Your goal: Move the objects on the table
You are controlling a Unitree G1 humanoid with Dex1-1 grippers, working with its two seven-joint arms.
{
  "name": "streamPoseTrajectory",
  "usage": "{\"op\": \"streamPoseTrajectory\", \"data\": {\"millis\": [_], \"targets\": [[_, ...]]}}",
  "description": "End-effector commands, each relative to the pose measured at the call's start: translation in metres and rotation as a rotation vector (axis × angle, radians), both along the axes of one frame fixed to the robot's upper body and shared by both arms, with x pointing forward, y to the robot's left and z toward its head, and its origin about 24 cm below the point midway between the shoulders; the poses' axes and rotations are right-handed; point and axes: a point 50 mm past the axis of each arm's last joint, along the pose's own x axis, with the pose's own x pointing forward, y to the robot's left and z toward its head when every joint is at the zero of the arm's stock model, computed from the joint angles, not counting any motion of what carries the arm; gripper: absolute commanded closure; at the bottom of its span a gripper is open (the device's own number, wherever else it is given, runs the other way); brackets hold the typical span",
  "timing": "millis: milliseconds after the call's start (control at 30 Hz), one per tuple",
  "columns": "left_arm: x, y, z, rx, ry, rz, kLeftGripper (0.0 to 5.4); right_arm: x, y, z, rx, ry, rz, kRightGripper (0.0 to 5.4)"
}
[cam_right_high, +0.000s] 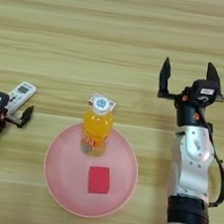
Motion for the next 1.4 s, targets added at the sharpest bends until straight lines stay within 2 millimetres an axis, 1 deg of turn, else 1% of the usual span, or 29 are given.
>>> {"op": "streamPoseTrajectory", "data": {"millis": [33,133,167,200,333,433,600,633,667,733,833,867,1133,1400], "targets": [[-0.005,0.003,-0.006,-0.008,0.054,0.013,0.00,0.000,0.003,0.000,0.006,0.007,0.003,0.02],[-0.006,0.003,-0.008,-0.030,0.070,0.031,0.00,0.000,0.003,0.000,0.007,0.008,0.003,0.02],[-0.006,0.004,-0.008,-0.033,0.072,0.036,0.29,0.000,0.003,0.000,0.009,0.008,0.003,0.00],[-0.006,0.004,-0.008,-0.035,0.073,0.040,0.42,0.000,0.004,0.000,0.010,0.008,0.004,0.00],[-0.006,0.005,-0.008,-0.040,0.069,0.042,0.77,0.000,0.004,0.000,0.012,0.009,0.004,0.00],[-0.005,0.005,-0.007,-0.041,0.066,0.039,1.16,0.001,0.004,-0.001,0.014,0.011,0.004,0.00],[-0.005,0.004,-0.007,-0.044,0.062,0.033,1.66,0.001,0.003,-0.001,0.016,0.013,0.004,0.00],[-0.005,0.004,-0.007,-0.045,0.061,0.032,1.70,0.001,0.003,-0.001,0.017,0.013,0.004,0.00],[-0.005,0.004,-0.007,-0.046,0.061,0.031,1.89,0.001,0.003,-0.001,0.017,0.014,0.005,0.00],[-0.005,0.003,-0.007,-0.048,0.059,0.027,1.98,0.001,0.003,-0.001,0.018,0.014,0.005,0.00],[-0.005,0.003,-0.007,-0.050,0.059,0.023,2.31,0.002,0.003,-0.002,0.019,0.016,0.005,0.00],[-0.005,0.003,-0.007,-0.051,0.058,0.021,2.49,0.002,0.003,-0.002,0.020,0.016,0.005,0.00],[-0.005,0.000,-0.005,-0.059,0.048,-0.001,2.55,0.002,0.003,-0.002,0.020,0.017,0.004,0.00],[-0.006,-0.008,0.011,-0.074,-0.021,-0.113,2.55,0.002,0.004,-0.003,0.019,0.018,0.005,0.00]]}}
